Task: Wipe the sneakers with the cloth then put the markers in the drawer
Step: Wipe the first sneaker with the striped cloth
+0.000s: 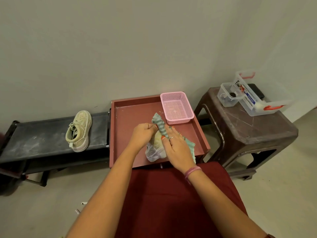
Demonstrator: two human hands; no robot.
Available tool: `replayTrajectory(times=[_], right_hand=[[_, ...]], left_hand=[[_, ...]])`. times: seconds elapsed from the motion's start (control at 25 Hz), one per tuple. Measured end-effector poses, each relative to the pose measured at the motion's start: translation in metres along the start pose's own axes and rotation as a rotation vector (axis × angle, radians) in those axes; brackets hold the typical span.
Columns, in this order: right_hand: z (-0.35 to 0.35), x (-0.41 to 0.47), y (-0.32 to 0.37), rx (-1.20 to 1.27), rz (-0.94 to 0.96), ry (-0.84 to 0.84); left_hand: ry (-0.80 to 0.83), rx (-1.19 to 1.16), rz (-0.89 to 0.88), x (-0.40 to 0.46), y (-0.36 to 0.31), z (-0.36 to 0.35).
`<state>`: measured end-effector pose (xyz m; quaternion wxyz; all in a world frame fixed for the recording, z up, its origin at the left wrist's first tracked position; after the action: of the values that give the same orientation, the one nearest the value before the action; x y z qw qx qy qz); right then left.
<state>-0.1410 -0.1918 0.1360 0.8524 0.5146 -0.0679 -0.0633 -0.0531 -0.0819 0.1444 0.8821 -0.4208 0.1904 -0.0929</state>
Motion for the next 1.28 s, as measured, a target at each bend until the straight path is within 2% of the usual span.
replayTrajectory(times=[0.16, 0.32, 0.4, 0.52, 0.56, 0.6, 0.64, 0.72, 0.8, 0.84, 0.92, 0.96, 1.04, 1.16, 1.2, 1.28], right_hand=[[-0.008, -0.016, 0.006, -0.350, 0.182, -0.020], [-0.007, -0.004, -0.002, -0.358, 0.230, 0.020], [0.000, 0.012, -0.007, -0.123, 0.099, 0.041], [0.015, 0.026, -0.014, 0.439, -0.333, 0.028], [0.016, 0.025, -0.010, 0.505, -0.369, 0.018], [0.016, 0.022, -0.005, 0.479, -0.335, 0.013], [0.014, 0.017, -0.001, 0.349, -0.234, 0.021], [-0.002, 0.002, 0.009, -0.041, 0.033, 0.054], [-0.016, -0.013, 0.010, -0.416, 0.181, 0.037], [-0.018, -0.018, 0.011, -0.520, 0.226, 0.017], [-0.015, -0.018, 0.008, -0.579, 0.288, -0.022], [-0.012, -0.014, 0.005, -0.554, 0.284, -0.016], [-0.001, 0.004, -0.005, -0.347, 0.166, 0.000], [0.020, 0.026, -0.017, 0.270, -0.261, 0.011], [0.023, 0.027, -0.016, 0.383, -0.332, -0.002], [0.022, 0.019, -0.011, 0.331, -0.249, 0.002]], left_hand=[[-0.004, -0.014, 0.026, 0.004, -0.001, 0.000], [-0.006, -0.090, 0.016, 0.005, 0.004, 0.001], [0.010, -0.130, 0.015, 0.007, 0.008, -0.001], [0.018, -0.165, 0.000, 0.004, 0.010, -0.006], [0.008, -0.161, 0.000, 0.004, 0.009, -0.006], [-0.003, -0.157, 0.005, 0.004, 0.010, -0.006], [-0.014, -0.157, 0.009, 0.005, 0.008, -0.005], [-0.027, -0.157, 0.022, 0.007, 0.008, -0.004], [-0.012, -0.173, 0.024, 0.008, 0.010, -0.002], [0.001, -0.191, 0.015, 0.008, 0.012, -0.002], [0.017, -0.235, 0.010, 0.007, 0.011, -0.002], [0.013, -0.235, 0.014, 0.008, 0.011, -0.002], [0.010, -0.202, 0.018, 0.008, 0.010, -0.004], [0.016, -0.196, -0.018, 0.005, 0.011, -0.010], [0.012, -0.198, -0.017, 0.004, 0.012, -0.012], [0.004, -0.193, -0.005, 0.005, 0.012, -0.014]])
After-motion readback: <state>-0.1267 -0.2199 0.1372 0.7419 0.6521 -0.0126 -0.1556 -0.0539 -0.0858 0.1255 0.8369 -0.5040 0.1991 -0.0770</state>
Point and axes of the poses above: each hand's wrist, its own x-axis towards the middle knuckle, its own z-axis out of the back of the hand, y = z × x, the point moved 5 cm from there along x, towards the middle knuckle, and after that the axes turned 14 degrees about x, right-handed, at the moved point
